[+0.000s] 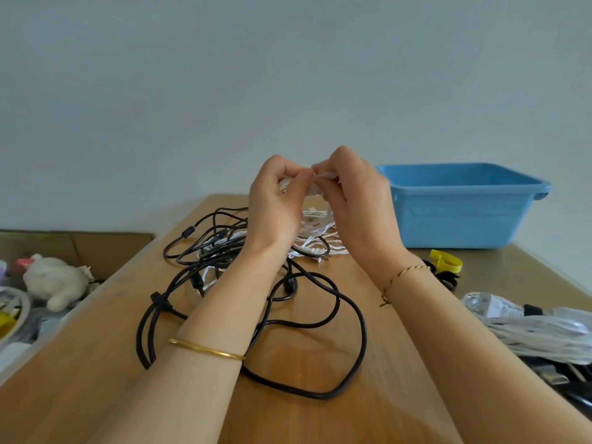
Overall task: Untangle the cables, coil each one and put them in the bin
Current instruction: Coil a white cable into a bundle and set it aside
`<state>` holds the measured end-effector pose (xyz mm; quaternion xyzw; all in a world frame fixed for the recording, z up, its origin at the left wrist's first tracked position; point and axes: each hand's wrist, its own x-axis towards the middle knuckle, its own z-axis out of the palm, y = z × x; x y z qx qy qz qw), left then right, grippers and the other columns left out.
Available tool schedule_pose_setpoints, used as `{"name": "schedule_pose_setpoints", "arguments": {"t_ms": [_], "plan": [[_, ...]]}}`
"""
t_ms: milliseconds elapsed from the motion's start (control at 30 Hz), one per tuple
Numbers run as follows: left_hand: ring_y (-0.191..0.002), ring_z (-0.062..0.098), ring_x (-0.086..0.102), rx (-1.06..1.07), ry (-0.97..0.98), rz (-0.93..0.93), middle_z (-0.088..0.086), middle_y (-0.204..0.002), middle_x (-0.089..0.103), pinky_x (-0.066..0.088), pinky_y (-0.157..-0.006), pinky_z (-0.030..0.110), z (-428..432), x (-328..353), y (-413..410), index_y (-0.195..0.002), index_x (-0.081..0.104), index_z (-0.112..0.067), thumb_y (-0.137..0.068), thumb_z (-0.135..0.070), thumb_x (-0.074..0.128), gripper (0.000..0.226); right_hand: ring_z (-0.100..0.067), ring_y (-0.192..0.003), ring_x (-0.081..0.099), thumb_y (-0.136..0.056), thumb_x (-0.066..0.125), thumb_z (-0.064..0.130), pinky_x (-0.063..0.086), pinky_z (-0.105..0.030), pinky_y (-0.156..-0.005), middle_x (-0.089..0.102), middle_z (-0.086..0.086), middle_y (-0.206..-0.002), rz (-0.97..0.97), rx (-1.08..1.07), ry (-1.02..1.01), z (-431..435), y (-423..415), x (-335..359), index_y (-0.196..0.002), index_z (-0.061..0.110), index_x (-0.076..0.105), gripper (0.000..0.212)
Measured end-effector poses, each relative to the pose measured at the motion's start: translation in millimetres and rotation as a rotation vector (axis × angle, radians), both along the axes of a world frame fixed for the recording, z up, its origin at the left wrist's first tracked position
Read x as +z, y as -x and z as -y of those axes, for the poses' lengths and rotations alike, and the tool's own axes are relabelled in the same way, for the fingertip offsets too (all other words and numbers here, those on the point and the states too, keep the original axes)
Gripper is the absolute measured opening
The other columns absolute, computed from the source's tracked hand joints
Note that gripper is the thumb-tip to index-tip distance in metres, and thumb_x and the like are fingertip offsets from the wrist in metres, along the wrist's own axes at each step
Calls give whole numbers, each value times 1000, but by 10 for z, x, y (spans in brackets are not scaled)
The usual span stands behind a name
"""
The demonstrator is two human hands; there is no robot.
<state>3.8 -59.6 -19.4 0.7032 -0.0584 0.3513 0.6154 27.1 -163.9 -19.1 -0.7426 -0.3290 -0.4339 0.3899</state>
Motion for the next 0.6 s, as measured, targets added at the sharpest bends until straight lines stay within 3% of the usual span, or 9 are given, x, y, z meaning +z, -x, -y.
{"name": "schedule_pose_setpoints", "arguments": {"t_ms": [100, 233, 400, 500, 600], "plan": [[-62, 9, 49, -19, -12, 9, 7, -85, 66, 42, -68, 33, -10, 8, 9, -75, 55, -25, -94, -15, 58, 21, -31, -77, 60, -88, 48, 15, 50, -48, -65, 66, -12, -87, -58, 74, -44, 36, 3, 32, -85, 3, 52, 13], [-68, 11, 51, -8, -14, 24, -3, -87, 62, 43, -71, 32, -46, 42, 9, -86, 56, -29, -94, -18, 59, 14, -31, -79, 60, -91, 50, 6, 51, -46, -68, 66, -11, -97, -107, 137, -11, 44, 31, 75, -86, 7, 48, 6], [-81, 37, 57, -9, -11, -47, 6, -108, 64, 49, -78, 44, -39, 3, -12, -99, 57, -27, -94, -25, 59, 6, -31, -81, 55, -90, 49, 2, 48, -48, -70, 64, -9, -90, -174, 161, 33, 66, 14, 73, -84, 13, 42, 15], [-58, 14, 54, -31, -16, -79, 8, -90, 65, 44, -61, 29, -18, -10, -9, -94, 59, -18, -96, -26, 55, 9, -33, -86, 55, -89, 48, 2, 48, -48, -71, 64, -7, -90, -191, 181, 7, 84, 4, 67, -82, 16, 40, 17], [-53, 8, 47, -28, -22, -84, -4, -67, 52, 41, -59, 27, 8, -11, 15, -83, 53, -19, -98, -27, 53, 16, -34, -88, 56, -88, 48, 7, 48, -49, -72, 63, -5, -89, -186, 203, -27, 75, 11, 52, -81, 22, 40, 18]]}}
